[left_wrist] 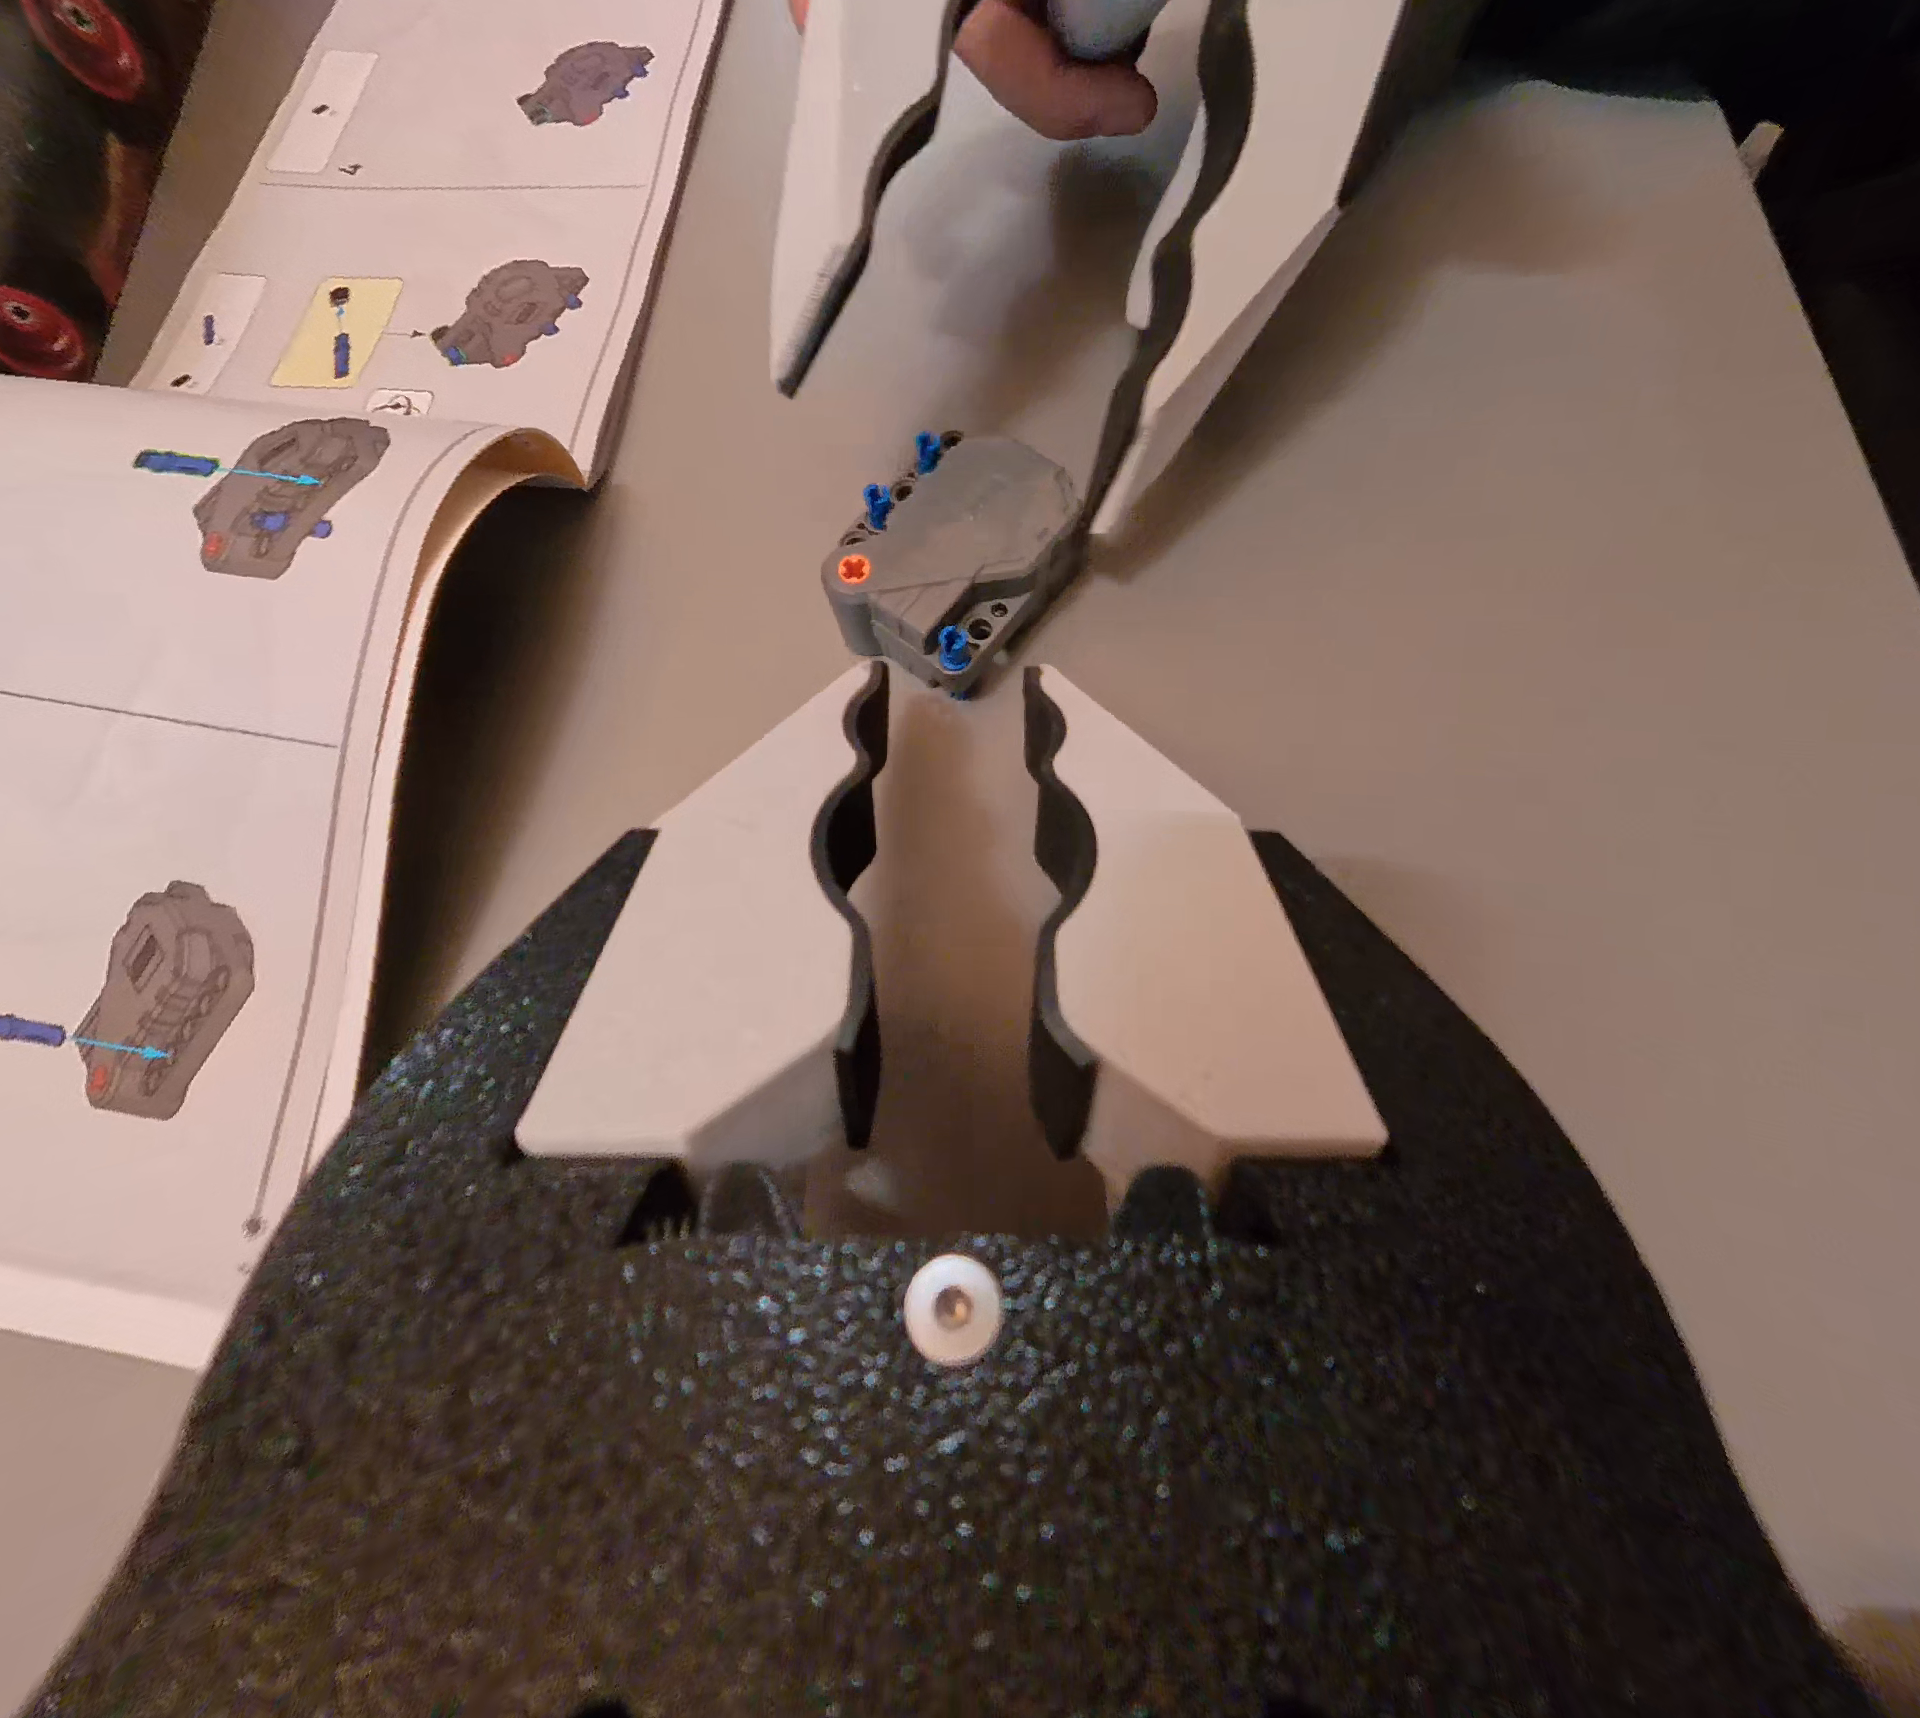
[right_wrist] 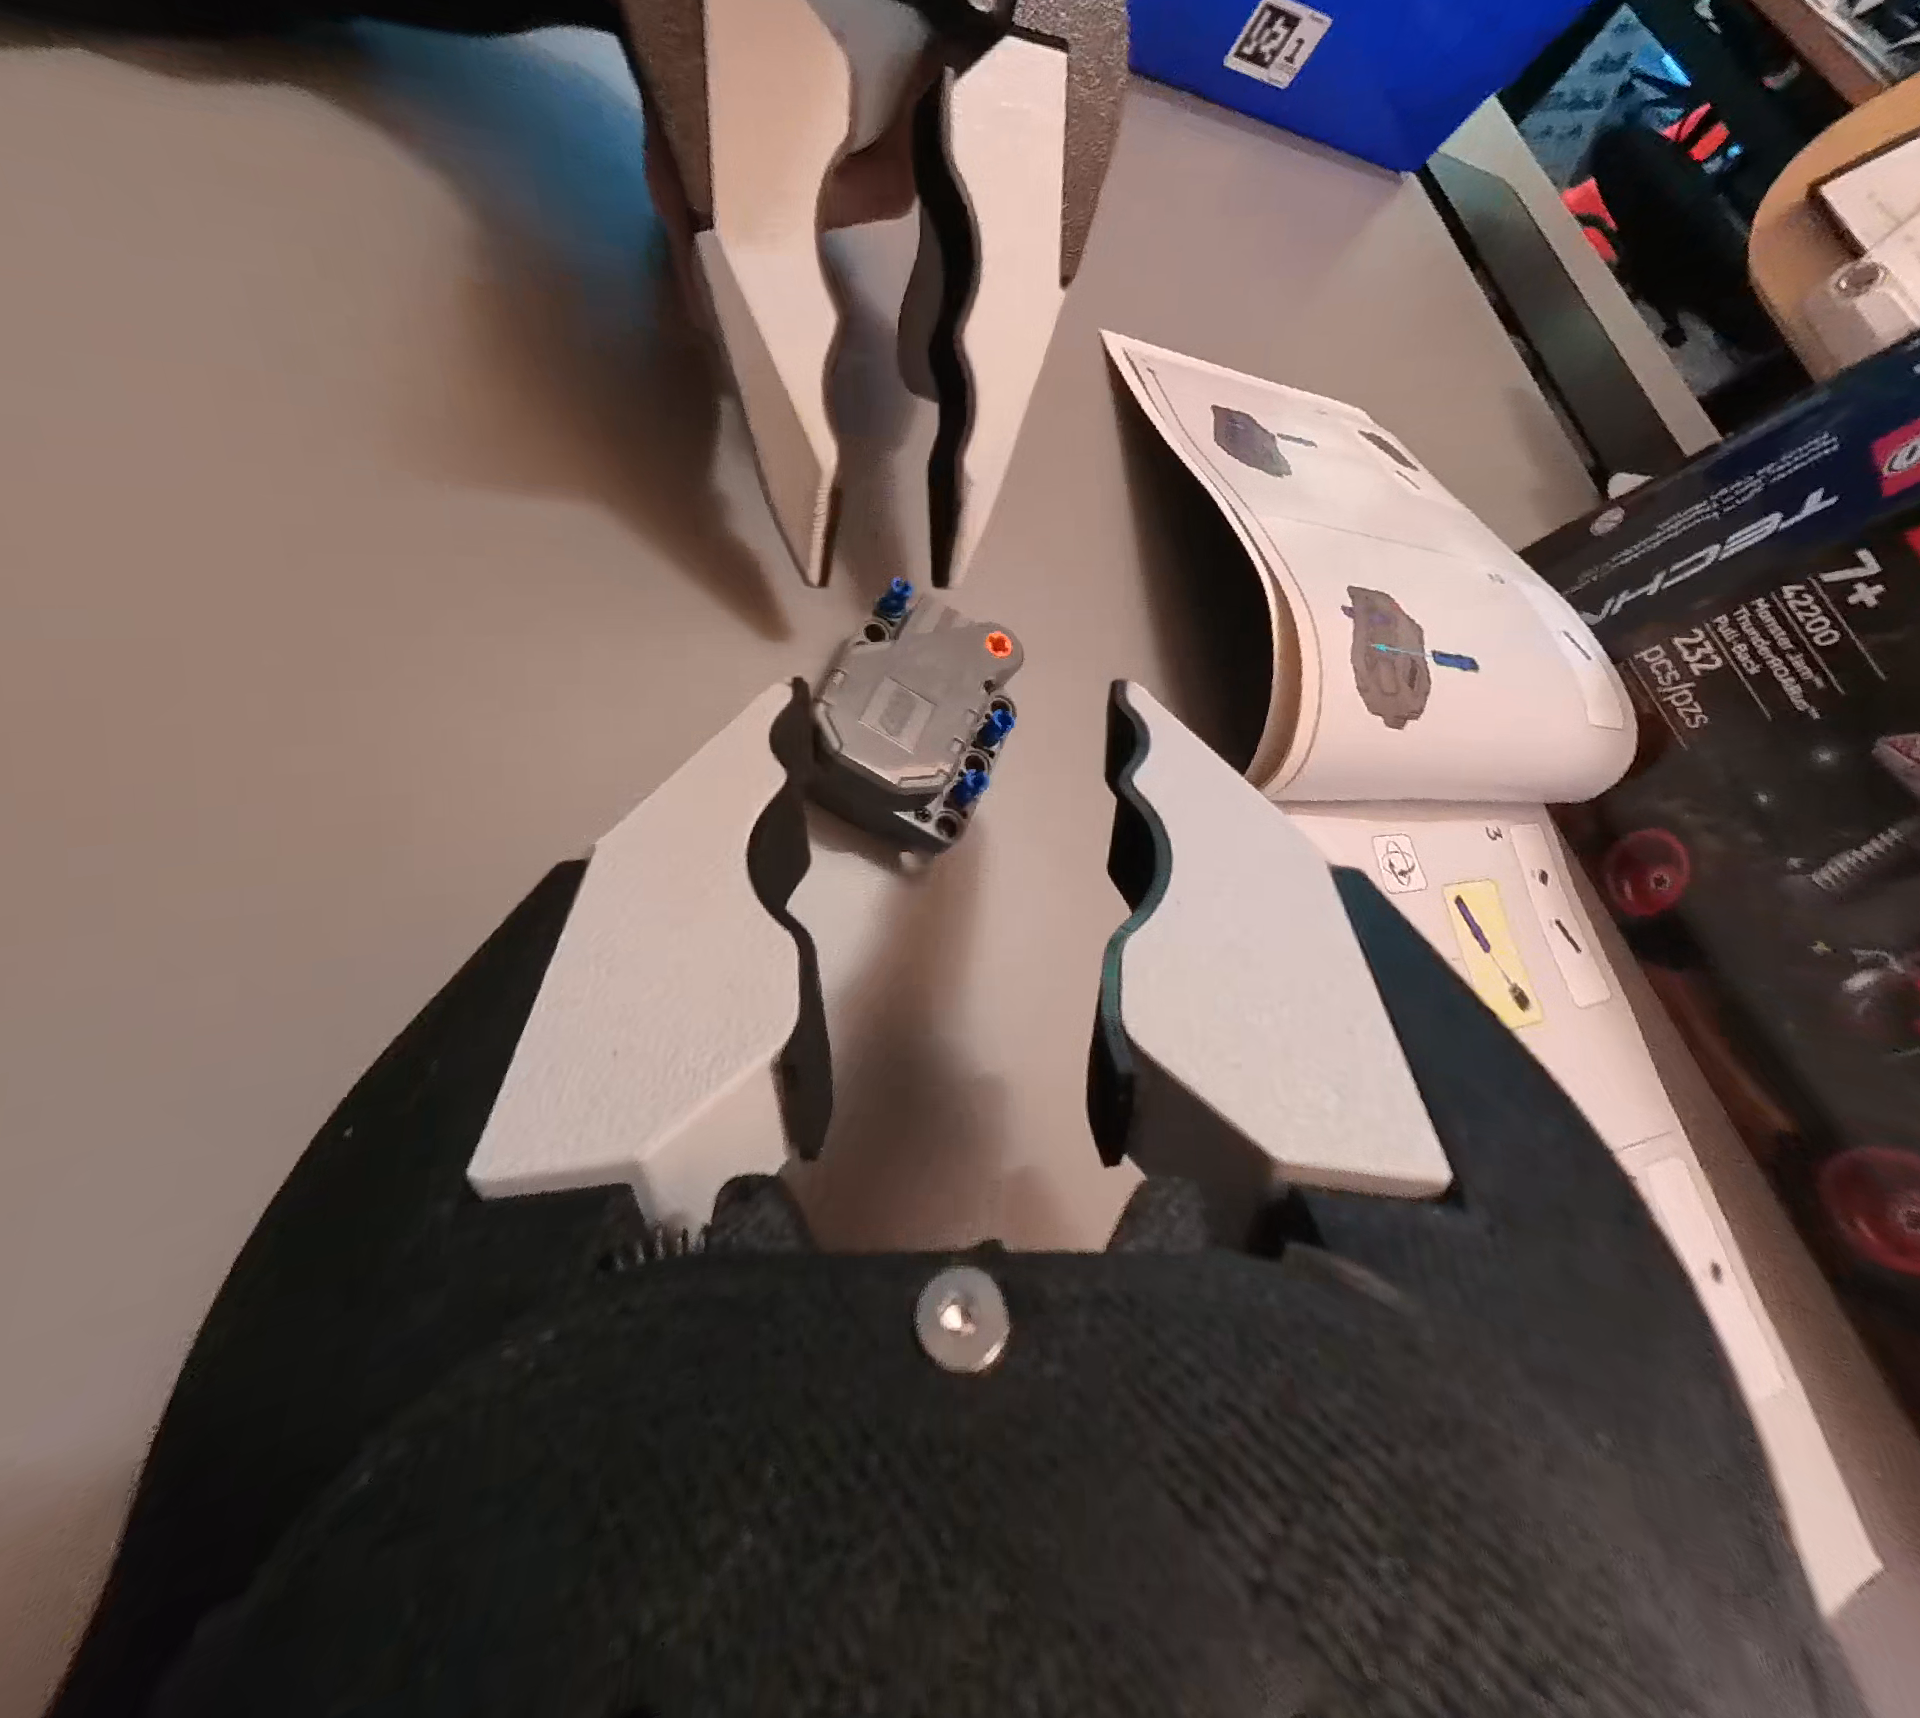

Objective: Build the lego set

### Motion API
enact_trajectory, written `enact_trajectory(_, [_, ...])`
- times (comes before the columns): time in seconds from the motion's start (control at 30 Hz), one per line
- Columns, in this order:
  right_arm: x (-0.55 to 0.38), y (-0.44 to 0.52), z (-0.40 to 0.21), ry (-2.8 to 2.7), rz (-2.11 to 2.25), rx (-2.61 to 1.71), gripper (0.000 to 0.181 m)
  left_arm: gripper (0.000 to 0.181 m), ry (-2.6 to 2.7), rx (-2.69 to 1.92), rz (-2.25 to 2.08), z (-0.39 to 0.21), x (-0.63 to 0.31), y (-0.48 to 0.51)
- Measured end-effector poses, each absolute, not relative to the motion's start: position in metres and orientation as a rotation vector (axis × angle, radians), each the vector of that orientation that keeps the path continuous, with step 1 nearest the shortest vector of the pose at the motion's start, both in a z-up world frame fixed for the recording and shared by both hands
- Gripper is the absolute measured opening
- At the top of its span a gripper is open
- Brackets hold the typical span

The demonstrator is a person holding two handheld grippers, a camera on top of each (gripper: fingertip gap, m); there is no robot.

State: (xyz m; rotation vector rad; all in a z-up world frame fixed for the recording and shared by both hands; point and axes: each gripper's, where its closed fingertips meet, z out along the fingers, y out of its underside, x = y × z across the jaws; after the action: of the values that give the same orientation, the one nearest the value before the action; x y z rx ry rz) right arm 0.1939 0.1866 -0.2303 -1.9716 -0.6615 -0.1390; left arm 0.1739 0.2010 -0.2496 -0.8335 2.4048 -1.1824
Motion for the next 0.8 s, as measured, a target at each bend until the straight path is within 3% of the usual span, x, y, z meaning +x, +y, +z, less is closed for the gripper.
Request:
enact_trajectory(0.13, [0.200, 0.186, -0.236, -0.658, -0.146, -1.992, 0.046, 0.023, 2.426, -0.812, -1.187, -0.251, 0.172, 0.195])
enact_trajectory(0.4, [0.201, 0.180, -0.239, -0.680, -0.108, -1.985, 0.048, 0.024, 2.387, -0.841, -1.195, -0.247, 0.175, 0.198])
enact_trajectory(0.63, [0.258, 0.161, -0.194, -0.346, -0.077, -1.839, 0.041, 0.022, 2.183, -1.088, -1.294, -0.230, 0.186, 0.232])
enact_trajectory(0.8, [0.311, 0.145, -0.203, -0.137, -0.152, -1.898, 0.042, 0.020, 1.856, -1.434, -1.210, -0.224, 0.196, 0.305])
